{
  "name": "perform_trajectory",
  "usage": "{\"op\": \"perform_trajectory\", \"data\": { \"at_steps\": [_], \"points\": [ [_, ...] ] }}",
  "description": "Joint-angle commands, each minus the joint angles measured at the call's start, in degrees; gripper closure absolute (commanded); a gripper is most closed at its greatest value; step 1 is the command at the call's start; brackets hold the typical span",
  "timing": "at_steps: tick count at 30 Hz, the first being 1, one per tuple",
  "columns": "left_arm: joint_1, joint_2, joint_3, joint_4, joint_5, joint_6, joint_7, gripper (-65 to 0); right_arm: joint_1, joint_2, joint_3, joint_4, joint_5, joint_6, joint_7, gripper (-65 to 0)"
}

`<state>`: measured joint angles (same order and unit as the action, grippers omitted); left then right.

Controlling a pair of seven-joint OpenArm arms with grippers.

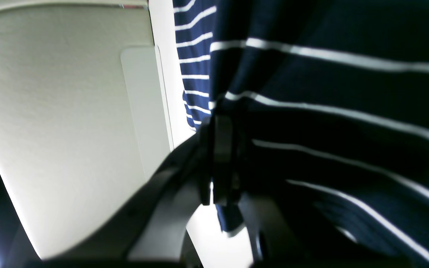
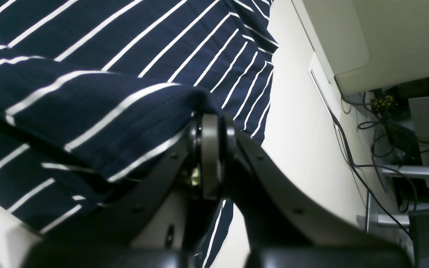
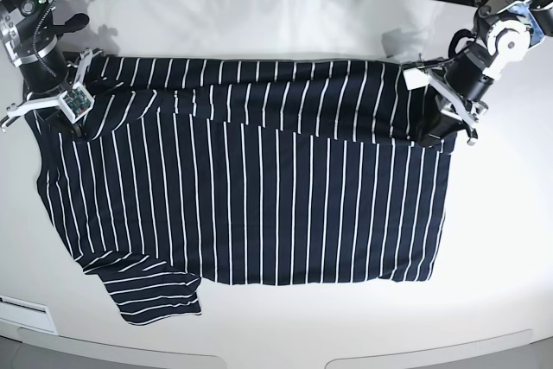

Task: Fold the T-shirt properly
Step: 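Lift the shoulder corners with both grippers and pull the shirt toward the robot, then release and regrasp the shirt edge with both grippers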

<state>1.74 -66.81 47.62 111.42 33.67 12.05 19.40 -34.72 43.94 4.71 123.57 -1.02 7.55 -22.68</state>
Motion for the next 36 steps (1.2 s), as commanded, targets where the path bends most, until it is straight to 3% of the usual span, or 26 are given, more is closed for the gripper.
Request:
{"op": "perform_trajectory", "data": {
  "at_steps": [1, 6, 10, 23, 24, 25, 27, 29, 33, 36],
  "points": [
    [-0.68, -1.29, -0.50, 0.57, 1.16, 1.75, 0.42, 0.0, 0.28, 0.98, 0.52, 0.74, -0.44, -0.87, 1.09, 0.0],
    [-0.66, -1.29, -0.50, 0.57, 2.71, 1.81, 2.05, 0.0, 0.26, 0.98, 0.52, 0.74, -0.42, -0.85, 1.05, 0.0],
    [-0.66, -1.29, -1.07, 0.55, 4.22, 5.79, 5.16, 0.0, 0.26, 0.98, 0.52, 0.74, -0.42, -0.85, 1.03, 0.0],
    [-0.68, -1.18, -1.57, 0.52, -1.44, 5.84, 4.20, 0.0, 0.39, 0.96, 0.52, 0.72, -0.26, -1.84, 1.60, 0.0],
    [-0.70, -0.98, -1.66, 0.52, -1.44, 7.06, 3.98, 0.0, 0.52, 0.96, 0.52, 0.46, -0.28, -3.06, 2.10, 0.0],
    [-0.68, -0.83, -1.70, 0.52, -1.70, 9.01, 3.45, -5.7, 1.03, 0.94, 0.52, 0.04, -0.33, -4.13, 2.60, -0.7],
    [-0.85, -0.74, -1.70, 0.52, -4.31, 12.90, 2.80, -20.4, 2.64, 0.79, 0.52, -1.01, -0.22, -7.15, 2.58, -18.2],
    [-0.74, -0.44, -1.68, 0.52, -6.91, 16.13, 2.49, -25.3, 4.11, 0.83, 0.52, -1.51, -0.24, -9.90, 2.60, -29.4],
    [-0.46, 0.96, -1.68, 0.52, -11.50, 24.04, 3.13, -22.7, 5.70, 0.83, 0.52, -1.49, -0.22, -11.19, 2.84, -30.0],
    [-0.09, 1.25, -1.68, 0.52, -14.34, 27.12, 3.10, -5.6, 5.68, 0.81, 0.52, -1.49, -0.24, -11.19, 3.43, -29.4]
  ]
}}
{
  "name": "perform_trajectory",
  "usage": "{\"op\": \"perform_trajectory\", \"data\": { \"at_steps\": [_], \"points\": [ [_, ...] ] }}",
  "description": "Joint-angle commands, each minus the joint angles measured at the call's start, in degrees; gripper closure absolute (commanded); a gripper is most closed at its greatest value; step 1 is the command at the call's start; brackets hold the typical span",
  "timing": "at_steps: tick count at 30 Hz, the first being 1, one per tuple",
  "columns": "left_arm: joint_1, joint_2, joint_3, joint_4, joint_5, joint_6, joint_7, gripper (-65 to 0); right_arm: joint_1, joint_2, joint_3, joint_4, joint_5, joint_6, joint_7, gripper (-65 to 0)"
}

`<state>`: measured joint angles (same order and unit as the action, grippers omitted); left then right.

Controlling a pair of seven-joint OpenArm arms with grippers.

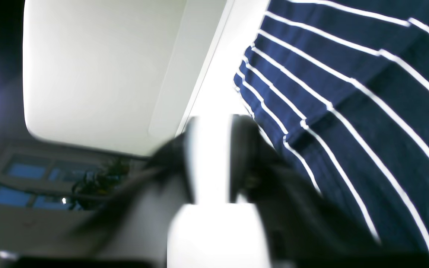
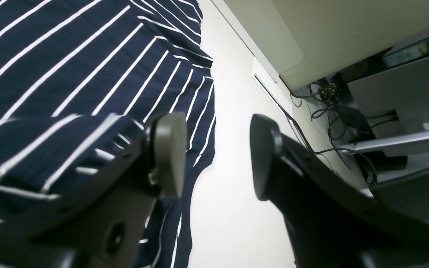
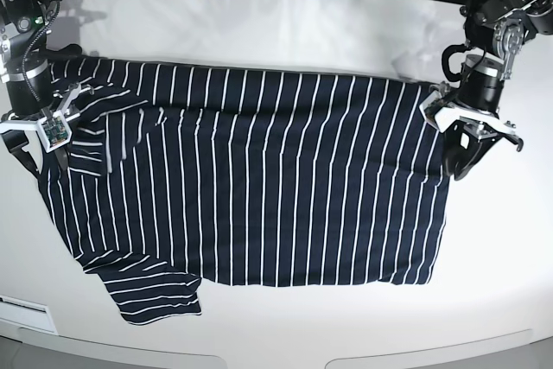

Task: Fold the T-shirt properly
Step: 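Release and regrasp the shirt edge with both grippers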

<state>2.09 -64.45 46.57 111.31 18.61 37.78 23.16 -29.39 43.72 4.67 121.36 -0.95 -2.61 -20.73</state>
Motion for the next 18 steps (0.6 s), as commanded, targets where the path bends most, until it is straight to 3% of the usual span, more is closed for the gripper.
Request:
{"op": "perform_trajectory", "data": {
  "at_steps": [1, 4, 6, 7, 8, 10, 12, 15, 18],
  "points": [
    [-0.15, -1.11, -0.63, 0.63, 0.70, 1.92, -0.66, 0.0, 0.35, 1.03, 0.57, 0.72, -0.31, -1.07, 1.49, -27.2],
    [0.83, -1.11, -0.63, 0.66, 1.01, 2.22, -1.01, 0.0, 0.35, 0.74, 0.57, 0.76, -0.31, -6.01, 0.55, -18.3],
    [2.08, -1.09, -0.63, 0.70, 1.44, 2.22, -3.50, 0.0, 0.37, 0.02, 0.57, 0.76, -0.31, -10.88, -1.75, -7.2],
    [3.02, -1.11, -0.61, 0.70, 2.60, 2.22, -4.63, 0.0, 0.37, -0.20, 0.57, 0.76, -0.31, -11.91, -2.99, 0.0],
    [4.15, -1.09, -0.61, 0.72, 4.52, 2.22, -5.51, 0.0, 0.33, -0.24, 0.57, 0.76, -0.15, -11.32, -4.22, 0.0],
    [6.47, -1.09, -0.61, 0.72, 8.50, 2.22, -6.95, 0.0, 0.37, -0.20, 0.57, 0.76, 2.78, -6.45, -4.68, 0.0],
    [7.85, -1.09, -0.61, 0.74, 8.72, 2.22, -8.68, 0.0, 0.35, -0.22, 0.57, 0.76, 5.70, 0.70, -5.18, 0.0],
    [6.14, -1.07, -0.63, 0.76, -0.66, 1.36, -8.48, 0.0, 0.68, -0.22, 0.57, 0.76, 9.92, 7.54, -8.02, 0.0],
    [1.20, -1.07, -0.81, 0.74, -12.66, -6.69, -6.56, 0.0, 1.62, -0.22, 0.57, 0.72, 12.31, 9.33, -11.26, 0.0]
  ]
}}
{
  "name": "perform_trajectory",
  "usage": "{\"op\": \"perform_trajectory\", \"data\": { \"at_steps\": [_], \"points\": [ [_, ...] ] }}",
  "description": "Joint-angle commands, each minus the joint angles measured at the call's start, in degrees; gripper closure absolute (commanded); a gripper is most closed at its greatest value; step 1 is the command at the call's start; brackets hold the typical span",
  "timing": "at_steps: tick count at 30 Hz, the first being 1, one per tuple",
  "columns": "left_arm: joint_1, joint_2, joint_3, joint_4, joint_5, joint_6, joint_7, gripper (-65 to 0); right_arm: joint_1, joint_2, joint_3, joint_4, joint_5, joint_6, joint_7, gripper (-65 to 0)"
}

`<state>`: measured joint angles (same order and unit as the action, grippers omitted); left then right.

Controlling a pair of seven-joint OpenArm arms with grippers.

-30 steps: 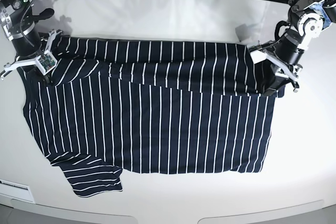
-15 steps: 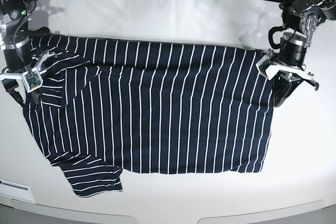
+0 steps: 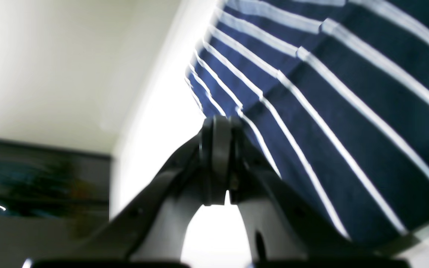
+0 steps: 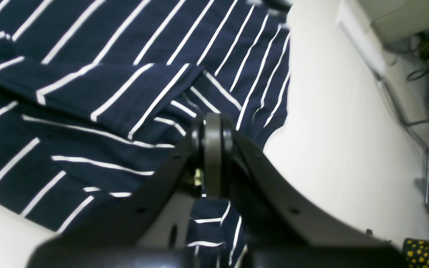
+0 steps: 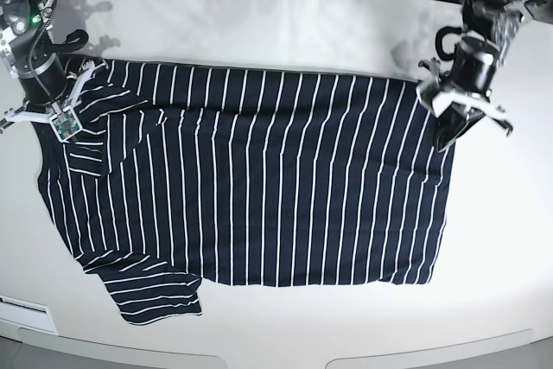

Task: Fold the T-shirt properly
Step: 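Release and regrasp the shirt edge with both grippers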

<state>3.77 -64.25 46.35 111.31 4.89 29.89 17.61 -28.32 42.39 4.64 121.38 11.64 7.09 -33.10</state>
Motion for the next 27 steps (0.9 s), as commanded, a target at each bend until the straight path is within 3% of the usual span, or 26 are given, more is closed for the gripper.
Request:
{"op": "perform_trajectory", "data": {
  "at_steps": [1, 4, 8, 15, 20, 23, 27],
  "points": [
    [-2.12, -1.29, -1.03, 0.74, -2.38, -3.02, -0.74, 0.0, 0.72, 1.14, 0.61, 0.70, 0.13, -0.39, 0.37, 0.0],
    [-5.81, -1.31, -3.10, 0.74, -13.94, -13.03, 0.48, 0.0, 0.66, 1.11, 0.61, 0.70, 0.61, -0.37, -0.02, 0.0],
    [-10.51, -1.42, -4.66, 0.66, -24.79, -21.51, 2.05, 0.0, 0.55, 1.14, 0.61, 0.68, 0.61, 1.49, -1.31, 0.0],
    [-12.94, -1.11, -4.66, -4.26, -32.98, -32.74, 4.92, 0.0, 1.11, 1.14, 0.61, -5.68, 6.21, 4.87, -1.29, 0.0],
    [-16.74, 2.36, -4.66, -11.56, -39.91, -41.07, 15.58, 0.0, 4.79, 1.11, 0.61, -12.26, 11.65, 8.68, -4.96, 0.0],
    [-16.96, 3.85, -4.66, -14.34, -42.14, -44.39, 18.53, 0.0, 4.98, 1.09, 0.59, -14.64, 14.38, 11.13, -6.88, 0.0],
    [-16.96, 4.26, -4.66, -14.95, -45.20, -49.40, 22.38, 0.0, 4.98, 1.09, 0.59, -17.16, 15.61, 11.65, -10.36, 0.0]
  ]
}}
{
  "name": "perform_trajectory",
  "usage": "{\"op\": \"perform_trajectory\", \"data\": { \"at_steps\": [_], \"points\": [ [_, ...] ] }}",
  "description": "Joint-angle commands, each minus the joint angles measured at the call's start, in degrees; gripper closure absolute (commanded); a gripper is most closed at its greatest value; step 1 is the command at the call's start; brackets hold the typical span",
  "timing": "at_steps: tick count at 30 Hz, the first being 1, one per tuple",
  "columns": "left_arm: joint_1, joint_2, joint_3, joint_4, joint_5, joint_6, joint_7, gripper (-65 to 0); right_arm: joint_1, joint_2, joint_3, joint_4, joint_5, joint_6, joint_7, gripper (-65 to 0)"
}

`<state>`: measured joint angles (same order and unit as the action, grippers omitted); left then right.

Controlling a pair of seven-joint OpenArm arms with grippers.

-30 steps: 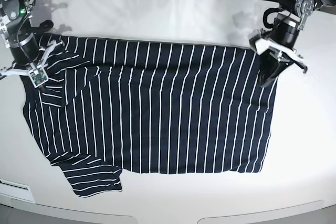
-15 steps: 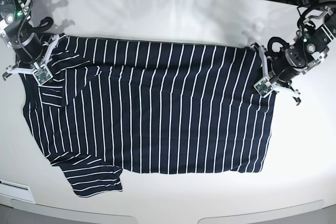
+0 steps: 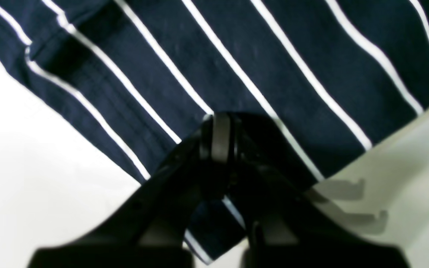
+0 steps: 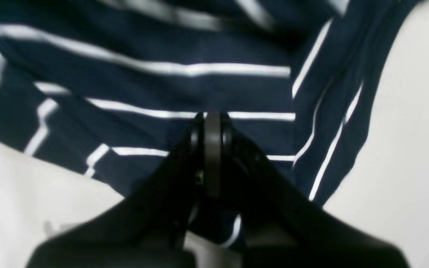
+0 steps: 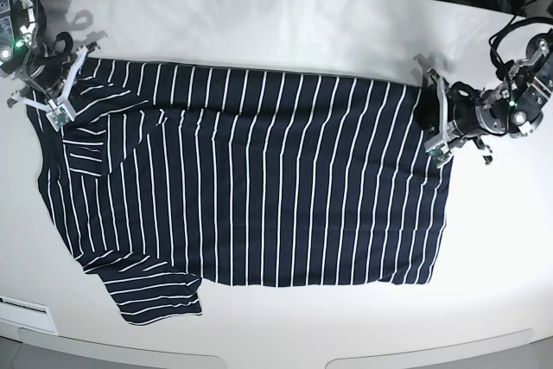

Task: Fold the T-shirt properly
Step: 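Release and regrasp the shirt edge with both grippers, then drag the shirt further toward the robot with both grippers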

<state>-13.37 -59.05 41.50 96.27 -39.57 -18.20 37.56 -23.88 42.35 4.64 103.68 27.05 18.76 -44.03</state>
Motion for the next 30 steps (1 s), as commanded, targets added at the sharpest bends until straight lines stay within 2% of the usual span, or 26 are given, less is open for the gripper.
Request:
{"op": "perform_trajectory", "data": {
  "at_steps": [1, 6, 17, 21, 25, 28, 30],
  "points": [
    [0.15, -0.94, 0.20, 0.28, -1.22, -1.97, 3.48, 0.0, 0.52, 1.16, 0.59, 0.13, 0.24, 0.42, -0.20, 0.0],
    [0.37, -1.27, 0.20, 3.80, -2.51, -3.74, 9.46, 0.0, -1.86, 1.16, 0.61, 0.09, 0.20, 0.74, -0.07, 0.0],
    [4.22, -6.82, 0.20, 10.40, -2.34, -4.76, 9.22, 0.0, -12.31, 1.18, 0.66, 1.36, -0.48, 0.46, 0.85, 0.0],
    [6.43, -8.68, 0.20, 12.68, -2.32, -4.79, 9.27, 0.0, -16.35, 1.18, 0.66, 4.83, -0.94, -1.09, 0.17, 0.0],
    [7.67, -10.08, 0.20, 14.10, -2.27, -4.83, 9.31, 0.0, -20.94, 1.20, 0.68, 8.76, -5.75, -4.13, 0.20, 0.0],
    [7.80, -10.97, 0.20, 14.75, -2.34, -6.78, 9.46, 0.0, -24.02, 1.20, 0.68, 11.21, -8.61, -5.88, 0.13, 0.0],
    [7.80, -11.89, 0.20, 15.17, -2.34, -6.93, 9.42, 0.0, -25.66, 1.33, 0.68, 11.78, -9.97, -6.97, -0.48, 0.0]
  ]
}}
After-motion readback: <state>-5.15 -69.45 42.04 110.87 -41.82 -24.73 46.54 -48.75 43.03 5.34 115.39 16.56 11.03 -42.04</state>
